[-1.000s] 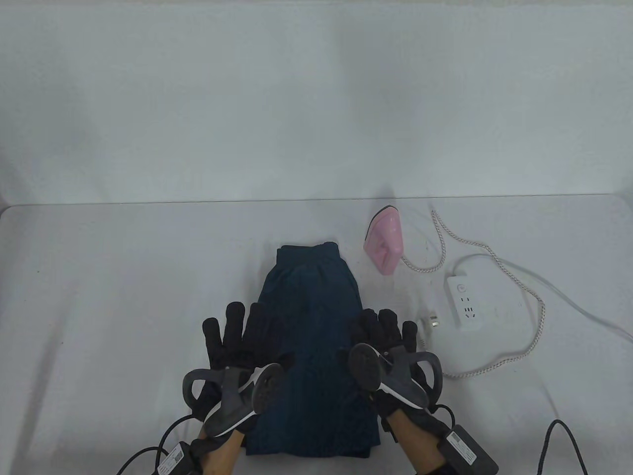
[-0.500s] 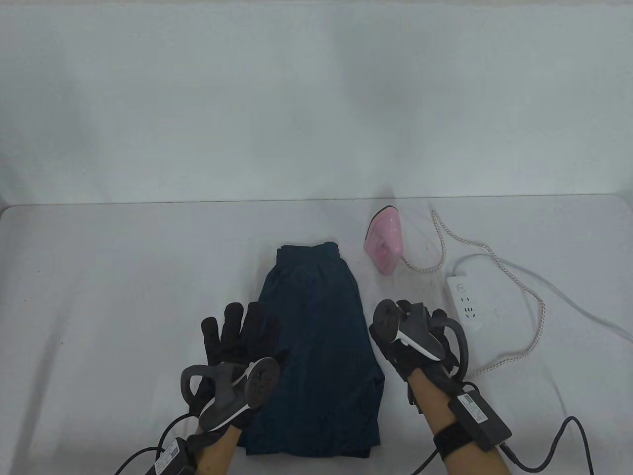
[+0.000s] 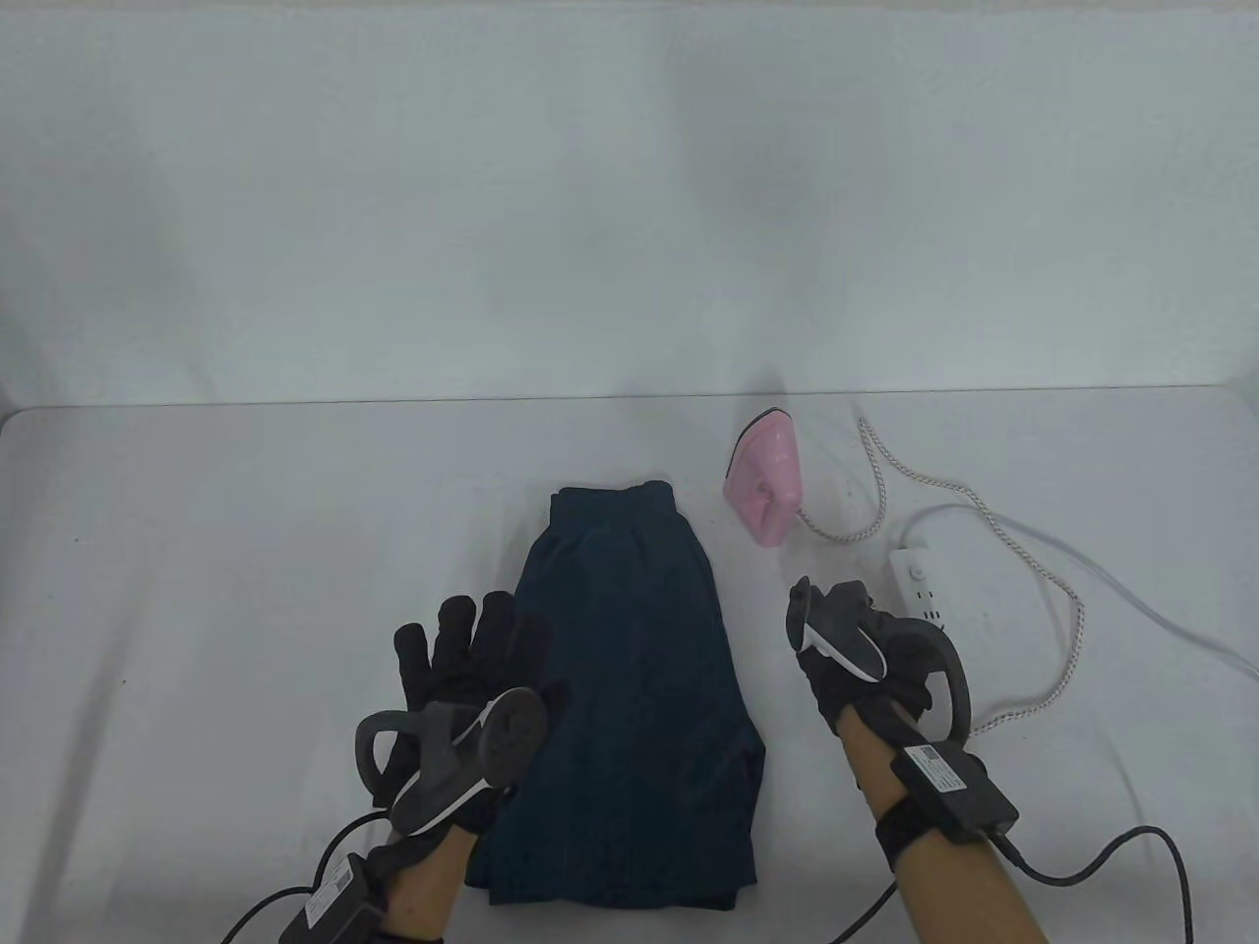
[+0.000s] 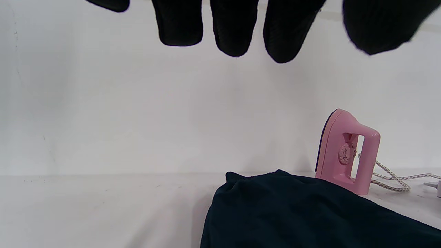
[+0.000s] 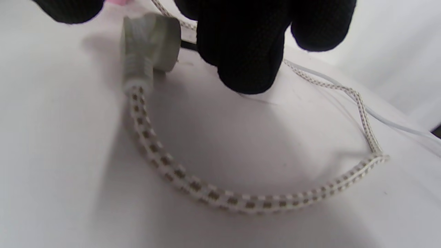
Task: Iron shorts with electric iron on table
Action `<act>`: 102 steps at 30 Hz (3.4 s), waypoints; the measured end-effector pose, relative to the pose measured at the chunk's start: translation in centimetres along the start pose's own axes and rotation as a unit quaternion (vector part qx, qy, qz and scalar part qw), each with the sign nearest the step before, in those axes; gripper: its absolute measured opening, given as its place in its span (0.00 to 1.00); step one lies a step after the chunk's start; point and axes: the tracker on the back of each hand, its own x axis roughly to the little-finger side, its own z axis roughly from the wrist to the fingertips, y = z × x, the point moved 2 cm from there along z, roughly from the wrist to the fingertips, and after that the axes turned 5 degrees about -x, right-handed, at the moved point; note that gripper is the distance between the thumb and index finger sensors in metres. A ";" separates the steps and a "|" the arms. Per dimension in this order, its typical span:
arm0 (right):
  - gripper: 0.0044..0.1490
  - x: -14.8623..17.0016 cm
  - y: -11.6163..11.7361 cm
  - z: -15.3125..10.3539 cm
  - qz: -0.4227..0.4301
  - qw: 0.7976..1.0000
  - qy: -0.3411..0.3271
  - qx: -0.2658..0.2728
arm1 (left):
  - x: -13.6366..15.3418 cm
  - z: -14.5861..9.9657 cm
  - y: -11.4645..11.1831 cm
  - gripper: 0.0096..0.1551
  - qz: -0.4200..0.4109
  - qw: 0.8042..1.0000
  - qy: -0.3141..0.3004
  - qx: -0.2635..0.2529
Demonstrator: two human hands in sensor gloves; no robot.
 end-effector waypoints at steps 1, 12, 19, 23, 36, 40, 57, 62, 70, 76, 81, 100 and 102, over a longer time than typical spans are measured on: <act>0.61 0.0 0.2 0.1 0.002 1.000 0.000 -0.007 | 0.0 0.0 0.0 0.40 0.001 1.000 0.000 0.000; 0.58 0.7 2.1 2.4 0.110 0.992 -0.002 -0.054 | -0.4 0.0 -0.1 0.40 0.005 1.000 -0.007 -0.001; 0.52 0.4 1.3 2.1 0.134 0.990 -0.038 -0.030 | -0.3 0.0 -0.1 0.40 0.008 1.000 -0.003 0.004; 0.51 0.7 -0.4 0.9 0.174 0.982 -0.074 0.001 | -0.4 0.0 -0.1 0.40 0.006 1.000 -0.005 0.008; 0.46 7.0 -4.6 -0.5 0.197 0.965 -0.122 0.126 | -0.9 0.2 -0.6 0.40 0.009 1.000 -0.014 0.021; 0.46 10.1 -3.5 0.7 0.241 0.958 -0.095 0.119 | -0.9 0.3 -0.6 0.40 0.008 1.000 -0.013 0.024; 0.45 13.5 1.1 4.8 0.328 0.942 -0.048 0.050 | -0.7 0.3 -0.8 0.40 0.007 0.999 -0.006 0.035; 0.46 12.7 1.2 4.8 0.296 0.953 -0.044 0.050 | -0.6 0.3 -0.8 0.40 0.006 0.999 -0.005 0.035; 0.46 11.9 1.5 4.9 0.256 0.965 -0.028 0.050 | -0.7 0.3 -0.9 0.40 0.008 0.999 -0.008 0.034; 0.44 11.4 1.3 5.0 0.237 0.971 -0.017 0.037 | -0.7 0.3 -1.1 0.40 0.007 0.999 -0.008 0.036; 0.44 11.6 1.4 5.5 0.261 0.965 -0.015 0.002 | -0.8 0.2 -1.3 0.40 0.012 0.999 -0.009 0.042; 0.45 11.3 2.1 6.3 0.261 0.964 -0.019 -0.038 | -0.7 0.2 -1.4 0.40 0.012 0.999 -0.004 0.048; 0.47 11.5 2.1 6.3 0.260 0.964 -0.019 -0.044 | -0.7 0.2 -1.3 0.40 0.010 0.999 -0.004 0.046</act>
